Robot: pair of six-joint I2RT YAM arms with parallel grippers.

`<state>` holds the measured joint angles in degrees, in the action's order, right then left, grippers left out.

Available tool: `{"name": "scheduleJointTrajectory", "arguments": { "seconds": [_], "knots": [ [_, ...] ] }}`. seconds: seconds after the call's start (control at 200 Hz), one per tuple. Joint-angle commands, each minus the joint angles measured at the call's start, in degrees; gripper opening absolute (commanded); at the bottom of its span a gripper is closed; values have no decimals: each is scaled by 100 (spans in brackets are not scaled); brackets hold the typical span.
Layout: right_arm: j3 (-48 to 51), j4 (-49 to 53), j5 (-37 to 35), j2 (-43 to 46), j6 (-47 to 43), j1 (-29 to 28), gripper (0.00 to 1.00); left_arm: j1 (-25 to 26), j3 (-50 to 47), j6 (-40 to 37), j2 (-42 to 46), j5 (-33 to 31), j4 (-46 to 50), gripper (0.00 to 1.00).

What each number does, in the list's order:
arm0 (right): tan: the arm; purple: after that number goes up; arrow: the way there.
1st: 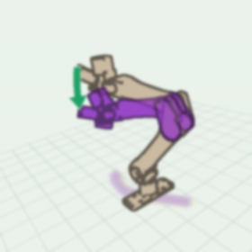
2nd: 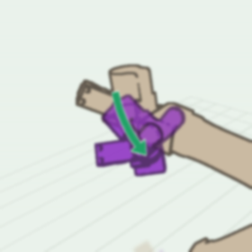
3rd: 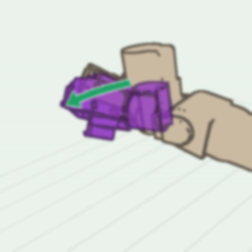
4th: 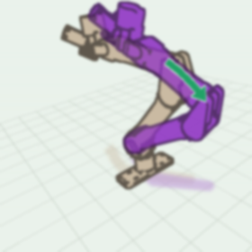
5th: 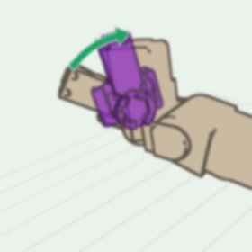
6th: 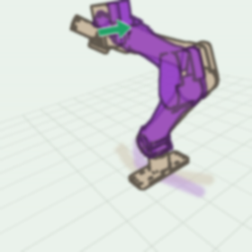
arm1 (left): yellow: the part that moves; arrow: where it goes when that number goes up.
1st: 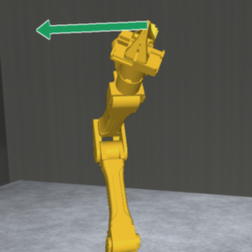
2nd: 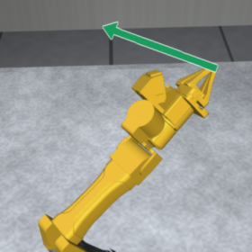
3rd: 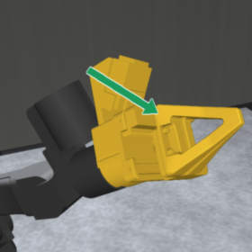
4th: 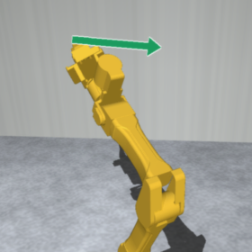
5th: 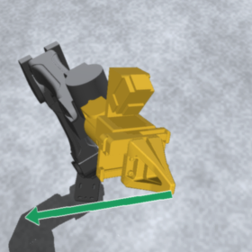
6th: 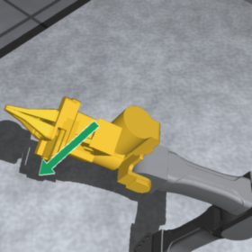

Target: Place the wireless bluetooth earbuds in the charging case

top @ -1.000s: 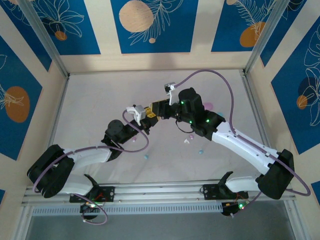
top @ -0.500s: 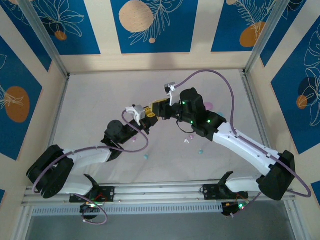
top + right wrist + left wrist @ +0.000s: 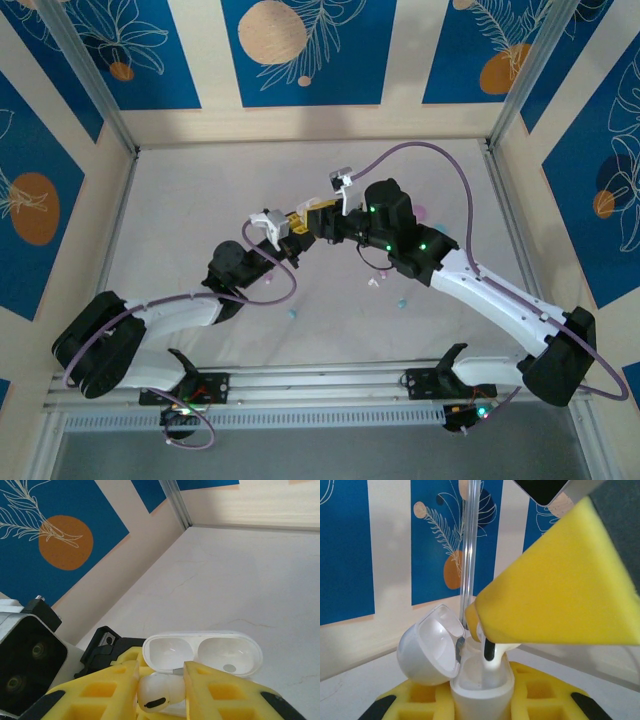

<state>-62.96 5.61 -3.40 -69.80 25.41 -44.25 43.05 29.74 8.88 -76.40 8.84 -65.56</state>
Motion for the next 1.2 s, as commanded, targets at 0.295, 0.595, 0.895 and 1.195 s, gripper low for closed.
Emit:
{"name": "scheduleJointTrajectory", "arguments": {
  "seconds": [0.295,0.595,0.895,1.195],
  "knots": [
    [-405,1051,533,-77,-306,185,37,21,101,-204,201,121,-401,0],
    [-547,1089,476,-148,-194,217,42,27,105,-237,215,231,-304,0],
    [-844,1296,492,-214,-166,246,45,26,19,-227,268,329,-178,0],
    [-853,1439,363,142,-191,250,48,23,-90,-332,376,209,-64,0]
  ]
}}
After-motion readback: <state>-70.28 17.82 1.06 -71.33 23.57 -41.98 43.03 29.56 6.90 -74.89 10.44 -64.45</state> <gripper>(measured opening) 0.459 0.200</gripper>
